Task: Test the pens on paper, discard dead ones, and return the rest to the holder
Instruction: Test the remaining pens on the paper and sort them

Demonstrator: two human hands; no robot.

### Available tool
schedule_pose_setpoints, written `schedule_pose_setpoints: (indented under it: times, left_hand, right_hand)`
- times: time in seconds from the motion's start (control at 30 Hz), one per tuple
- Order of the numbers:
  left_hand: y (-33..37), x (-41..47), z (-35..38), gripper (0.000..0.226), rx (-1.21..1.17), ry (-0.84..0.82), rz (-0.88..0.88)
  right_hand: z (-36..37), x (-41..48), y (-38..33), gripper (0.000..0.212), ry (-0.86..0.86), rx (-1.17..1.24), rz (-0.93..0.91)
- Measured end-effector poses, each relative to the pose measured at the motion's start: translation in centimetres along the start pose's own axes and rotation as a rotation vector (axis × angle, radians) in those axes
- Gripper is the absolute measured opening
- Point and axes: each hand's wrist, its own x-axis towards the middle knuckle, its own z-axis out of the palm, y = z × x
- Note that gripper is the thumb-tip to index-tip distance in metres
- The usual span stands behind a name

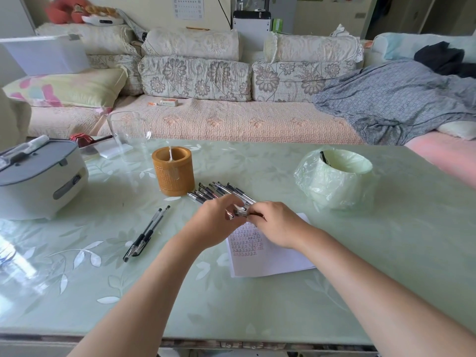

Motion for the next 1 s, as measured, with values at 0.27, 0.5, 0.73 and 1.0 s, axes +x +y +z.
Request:
schedule_pose_setpoints:
  times: [0.27, 0.5, 0.73, 1.0]
  left_hand:
    - [0.1, 0.1, 0.2, 0.013, -0.09, -0.053, -0.043]
    - [-0.3, 0.4, 0.1, 0.01, -0.142, -0.081, -0.073]
    - [-0.8, 0.6, -0.4, 0.012, -0.148, -0.101, -0.104]
    - [-1.6, 0.0, -0.1, 0.009, 0.182, -0.16, -0.087]
  right_hand:
    - [0.0, -0.2, -0.1, 0.021, -0.019, -0.075, 0.014]
    - [0.1, -0.1, -0.1, 0.02, 0.005, -0.175, 0.008]
    - [0.1, -0.1, -0.2, 0.027, -0.022, -0.151, 0.056]
    - [0.4, -0.9, 1.3, 0.029, -0.057, 0.232, 0.185]
